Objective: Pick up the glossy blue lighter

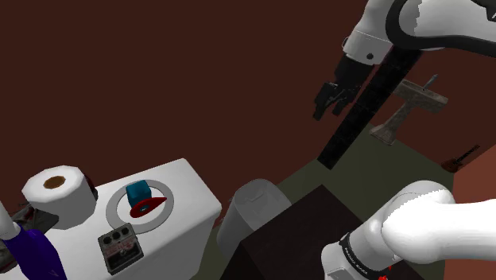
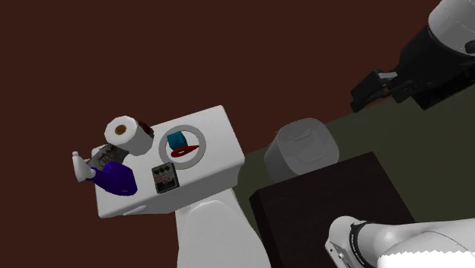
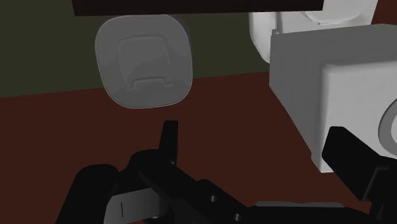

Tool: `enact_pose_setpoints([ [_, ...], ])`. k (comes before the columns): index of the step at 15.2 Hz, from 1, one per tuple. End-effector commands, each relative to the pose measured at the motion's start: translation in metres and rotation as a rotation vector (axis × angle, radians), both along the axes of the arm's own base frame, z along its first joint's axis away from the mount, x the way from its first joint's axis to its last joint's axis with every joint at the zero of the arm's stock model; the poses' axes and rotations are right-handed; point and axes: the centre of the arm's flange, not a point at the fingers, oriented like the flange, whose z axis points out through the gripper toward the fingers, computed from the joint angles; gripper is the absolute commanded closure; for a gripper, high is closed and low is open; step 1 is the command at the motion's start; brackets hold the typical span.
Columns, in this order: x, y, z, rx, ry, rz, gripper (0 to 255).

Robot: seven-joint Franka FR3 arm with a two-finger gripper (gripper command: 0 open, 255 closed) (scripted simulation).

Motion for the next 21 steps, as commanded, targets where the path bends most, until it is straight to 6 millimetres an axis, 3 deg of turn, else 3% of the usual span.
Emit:
enact_pose_setpoints([
  [1, 0.0, 0.0, 0.0, 0.0, 0.0, 0.0, 0],
  [21, 0.092, 0.215, -0.116, 0.023, 0.002, 0.023, 0],
])
